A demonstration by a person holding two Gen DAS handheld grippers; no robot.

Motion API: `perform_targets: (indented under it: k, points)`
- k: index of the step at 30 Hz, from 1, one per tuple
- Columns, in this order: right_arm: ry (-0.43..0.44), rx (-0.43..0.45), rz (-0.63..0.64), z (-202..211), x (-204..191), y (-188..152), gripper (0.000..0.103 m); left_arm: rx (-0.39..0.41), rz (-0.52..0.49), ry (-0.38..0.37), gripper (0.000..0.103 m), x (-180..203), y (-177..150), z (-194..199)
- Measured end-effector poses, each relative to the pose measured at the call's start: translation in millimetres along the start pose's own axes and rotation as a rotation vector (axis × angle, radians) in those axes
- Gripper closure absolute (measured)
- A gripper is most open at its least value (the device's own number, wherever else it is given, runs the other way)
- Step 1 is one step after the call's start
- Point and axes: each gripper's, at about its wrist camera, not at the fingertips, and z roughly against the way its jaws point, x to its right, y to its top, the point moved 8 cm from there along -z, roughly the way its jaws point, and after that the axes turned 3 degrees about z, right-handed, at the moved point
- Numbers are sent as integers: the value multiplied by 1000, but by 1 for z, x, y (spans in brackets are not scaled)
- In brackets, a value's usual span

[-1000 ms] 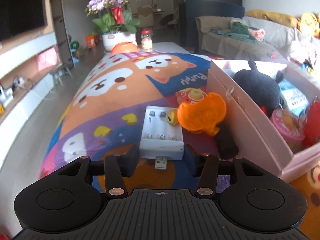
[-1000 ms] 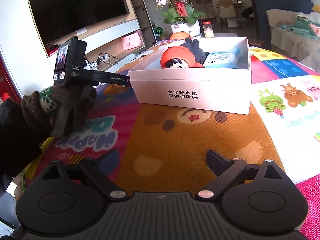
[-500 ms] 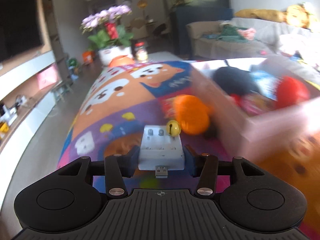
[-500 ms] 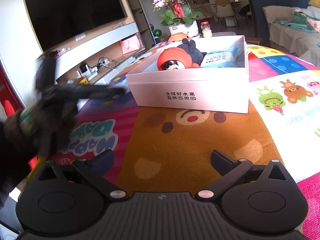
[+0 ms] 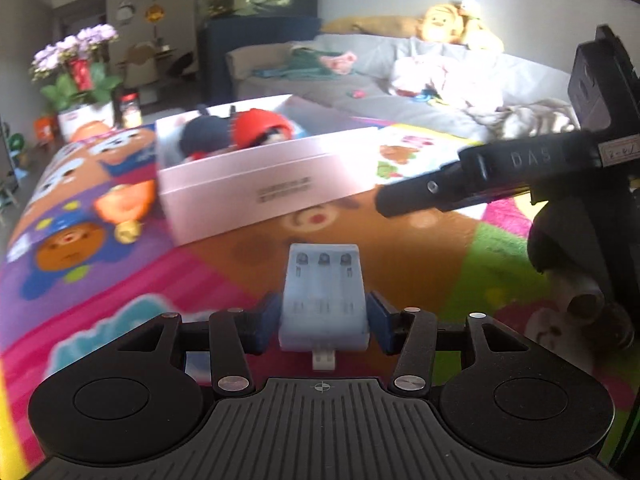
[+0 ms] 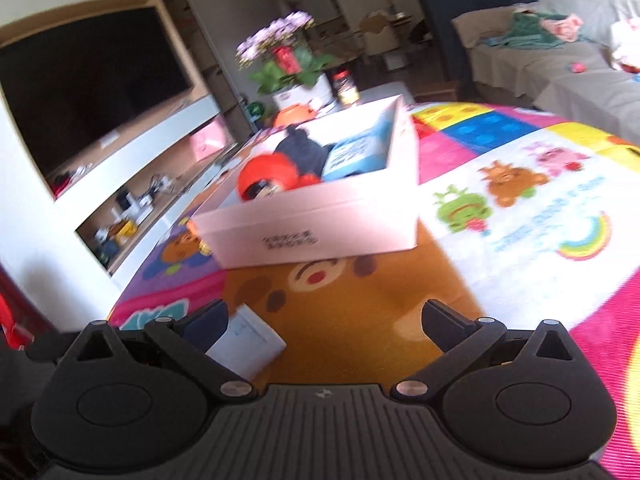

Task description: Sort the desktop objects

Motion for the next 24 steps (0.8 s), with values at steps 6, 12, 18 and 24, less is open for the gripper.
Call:
perform_targets:
  k: [6,12,18,24]
  points:
    - [-95,53,3,16,18,4,0,95,6,132,18,-36,30,8]
    - [-116,22,176,12,-5,-11,0,129,123,441,26,-126,57,-20]
    - [-108,3,286,7,-19,-20,0,33,34,434,36,-148,54,-70]
    - [-102,-37,221,1,-10,-22,0,39,53,397,71,-152,47,-68]
